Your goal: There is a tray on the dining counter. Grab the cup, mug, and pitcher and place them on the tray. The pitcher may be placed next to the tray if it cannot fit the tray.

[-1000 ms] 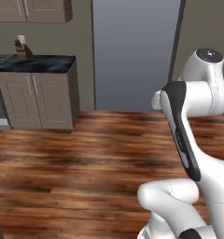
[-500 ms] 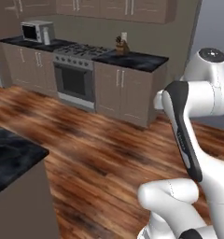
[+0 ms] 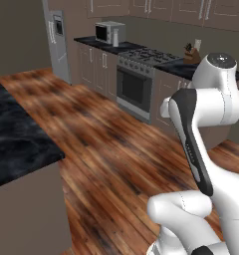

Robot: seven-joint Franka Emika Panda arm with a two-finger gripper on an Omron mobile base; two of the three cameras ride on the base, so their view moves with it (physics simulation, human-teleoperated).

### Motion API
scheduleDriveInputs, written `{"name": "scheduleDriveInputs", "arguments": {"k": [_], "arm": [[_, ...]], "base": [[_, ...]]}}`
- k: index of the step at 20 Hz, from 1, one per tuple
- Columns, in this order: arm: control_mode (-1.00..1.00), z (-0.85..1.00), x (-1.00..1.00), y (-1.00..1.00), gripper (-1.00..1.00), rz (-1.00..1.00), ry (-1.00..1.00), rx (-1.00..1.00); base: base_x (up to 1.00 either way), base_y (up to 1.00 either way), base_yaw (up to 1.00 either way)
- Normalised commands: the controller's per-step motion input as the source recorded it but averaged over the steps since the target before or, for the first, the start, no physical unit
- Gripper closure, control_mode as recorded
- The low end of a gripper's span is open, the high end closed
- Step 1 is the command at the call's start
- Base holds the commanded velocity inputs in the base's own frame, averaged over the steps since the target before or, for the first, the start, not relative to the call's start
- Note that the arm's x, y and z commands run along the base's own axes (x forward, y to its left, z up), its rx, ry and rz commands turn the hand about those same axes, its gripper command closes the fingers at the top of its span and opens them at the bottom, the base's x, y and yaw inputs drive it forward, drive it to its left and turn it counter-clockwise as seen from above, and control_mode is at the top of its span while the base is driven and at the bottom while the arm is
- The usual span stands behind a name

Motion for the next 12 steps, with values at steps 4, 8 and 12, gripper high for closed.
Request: {"name": "scheduleDriveInputs", "arguments": {"k": [4, 8, 12], "arm": [[1.0, 0.0, 0.0, 0.0, -1.0, 0.0, 0.0, 0.0], [1.0, 0.0, 0.0, 0.0, -1.0, 0.0, 0.0, 0.0], [1.0, 0.0, 0.0, 0.0, -1.0, 0.0, 0.0, 0.0]], "base": [[0.36, -1.0, 0.38], [0.46, -1.0, 0.33], [0.59, -0.87, 0.26]]}}
